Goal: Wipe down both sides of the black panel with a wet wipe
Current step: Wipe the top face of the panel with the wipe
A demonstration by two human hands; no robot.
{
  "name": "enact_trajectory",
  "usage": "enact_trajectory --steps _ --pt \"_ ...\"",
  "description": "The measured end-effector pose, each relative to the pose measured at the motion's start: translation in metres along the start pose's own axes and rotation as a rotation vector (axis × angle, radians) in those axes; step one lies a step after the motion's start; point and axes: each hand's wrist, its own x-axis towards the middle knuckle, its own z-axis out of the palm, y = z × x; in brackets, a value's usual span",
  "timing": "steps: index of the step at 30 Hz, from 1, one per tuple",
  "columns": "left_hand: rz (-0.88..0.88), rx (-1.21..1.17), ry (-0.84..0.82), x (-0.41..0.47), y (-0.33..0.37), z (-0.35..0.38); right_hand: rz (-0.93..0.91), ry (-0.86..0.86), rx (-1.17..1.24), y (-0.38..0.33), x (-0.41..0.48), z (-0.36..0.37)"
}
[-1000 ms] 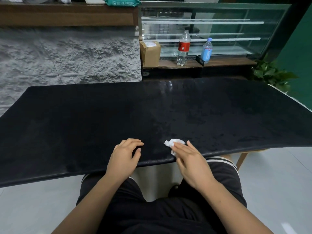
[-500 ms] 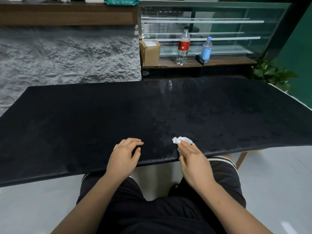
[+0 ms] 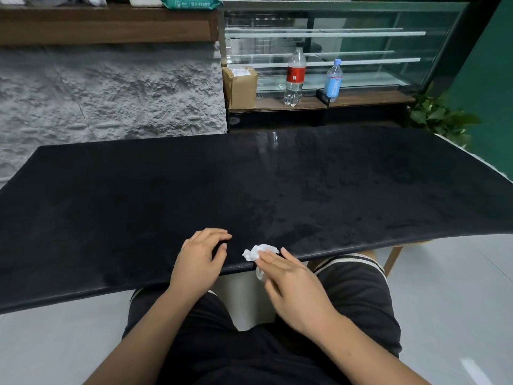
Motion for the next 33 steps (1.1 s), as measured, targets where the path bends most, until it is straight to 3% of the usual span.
enact_trajectory --steps 17,21,29,33 --pt "-0.012 0.005 -0.025 0.0 0.003 -0.003 0.49 0.146 -0.107 0.074 0.005 -0.047" --pt "-0.015 0.003 -0.021 -0.001 0.003 -0.002 0.42 0.203 -0.165 0.063 0.006 -0.044" --pt "-0.015 0.006 -0.023 0.0 0.001 -0.001 0.22 -0.011 -0.204 0.008 0.003 -0.029" --pt "-0.004 0.005 -0.015 0.0 0.001 -0.001 0.143 -0.039 -0.159 -0.015 -0.002 -0.02"
